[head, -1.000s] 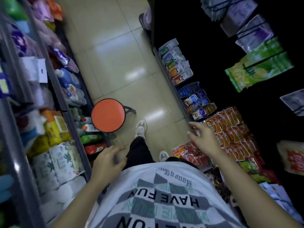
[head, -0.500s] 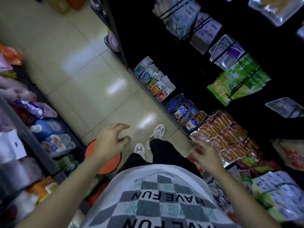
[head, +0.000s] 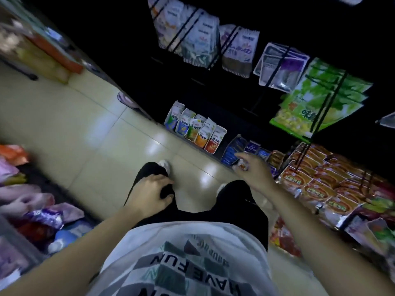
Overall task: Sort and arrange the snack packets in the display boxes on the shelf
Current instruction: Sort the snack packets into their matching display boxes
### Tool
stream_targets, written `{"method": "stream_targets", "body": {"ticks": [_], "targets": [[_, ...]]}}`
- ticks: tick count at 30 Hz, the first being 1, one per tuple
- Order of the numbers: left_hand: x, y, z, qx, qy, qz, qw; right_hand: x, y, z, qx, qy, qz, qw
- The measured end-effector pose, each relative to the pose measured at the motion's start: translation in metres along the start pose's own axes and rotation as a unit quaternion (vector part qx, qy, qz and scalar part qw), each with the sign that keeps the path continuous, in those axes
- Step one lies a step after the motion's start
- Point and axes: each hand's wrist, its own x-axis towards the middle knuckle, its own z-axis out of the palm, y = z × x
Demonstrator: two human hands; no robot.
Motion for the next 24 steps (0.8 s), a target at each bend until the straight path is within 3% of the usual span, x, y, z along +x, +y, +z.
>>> {"method": "stream_targets", "body": {"ticks": [10,13,17,21,24], "targets": [[0.222,-0.113,0.113,0.013,-0.075,0.075,0.994,0.153,0.075,0.169,-0.002,0.046,0.027,0.999],[0.31,-0.129,0.177,0.02,-0.055,0.099,0.993,0.204,0.127,0.227,-0.028,0.045,0.058,0.997],[0.404,-0.139,0.257,0.046,0.01,0.17,0.984,0.262,0.199,0.291,-0.149,0.016,0.082,0.985],[0.455,-0.156,0.314,0.106,0.047,0.205,0.972,0.286,0.241,0.333,-0.263,-0.029,0.056,0.963],[0.466,-0.171,0.331,0.072,0.111,0.233,0.963,0.291,0.258,0.354,-0.3,-0.026,0.038,0.953]]}}
